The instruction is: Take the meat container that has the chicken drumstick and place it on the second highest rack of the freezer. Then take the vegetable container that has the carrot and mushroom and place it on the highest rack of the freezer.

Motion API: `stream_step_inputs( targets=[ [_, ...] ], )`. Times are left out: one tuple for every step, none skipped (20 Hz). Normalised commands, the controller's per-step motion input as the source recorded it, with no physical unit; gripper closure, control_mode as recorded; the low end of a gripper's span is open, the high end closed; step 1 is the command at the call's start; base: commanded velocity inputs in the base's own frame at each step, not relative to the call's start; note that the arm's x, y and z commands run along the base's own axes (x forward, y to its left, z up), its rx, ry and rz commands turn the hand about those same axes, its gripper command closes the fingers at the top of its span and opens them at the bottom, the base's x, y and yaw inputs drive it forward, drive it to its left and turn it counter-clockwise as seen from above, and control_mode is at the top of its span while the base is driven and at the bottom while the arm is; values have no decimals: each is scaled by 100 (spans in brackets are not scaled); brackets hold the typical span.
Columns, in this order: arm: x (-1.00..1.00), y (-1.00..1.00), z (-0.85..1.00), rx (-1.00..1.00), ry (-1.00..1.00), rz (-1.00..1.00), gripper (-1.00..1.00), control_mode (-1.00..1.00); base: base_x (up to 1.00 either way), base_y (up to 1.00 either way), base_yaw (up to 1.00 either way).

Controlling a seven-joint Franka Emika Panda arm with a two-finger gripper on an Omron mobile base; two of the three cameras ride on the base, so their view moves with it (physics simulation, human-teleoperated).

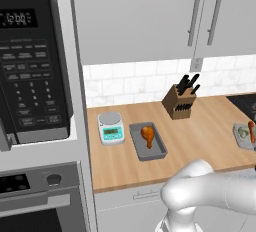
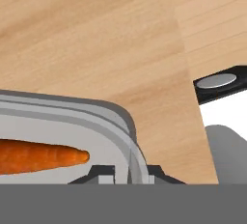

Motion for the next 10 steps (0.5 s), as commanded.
stream_step_inputs(
  targets=[
    [-77, 0, 0, 0, 0, 0, 100, -100, 0, 0, 0],
    [-73, 4, 0, 0, -1, 0, 100, -100, 0, 0, 0],
    [-57, 0, 21, 0, -9, 0, 100, -100, 0, 0, 0],
    [-49, 0, 35, -1, -10, 0, 100, -100, 0, 0, 0],
    [-49, 14, 54, -10, -9, 0, 100, -100, 0, 0, 0],
    [-53, 27, 66, -14, -11, 2, 100, -100, 0, 0, 0],
    [-56, 44, 69, -16, -12, 4, 100, -100, 0, 0, 0],
    [-49, 60, 84, -22, -16, 7, 100, -100, 0, 0, 0],
    [-44, 70, 72, -24, -18, 8, 100, -100, 0, 0, 0],
    [-39, 78, 82, -28, -22, 13, 100, -100, 0, 0, 0]
  ],
)
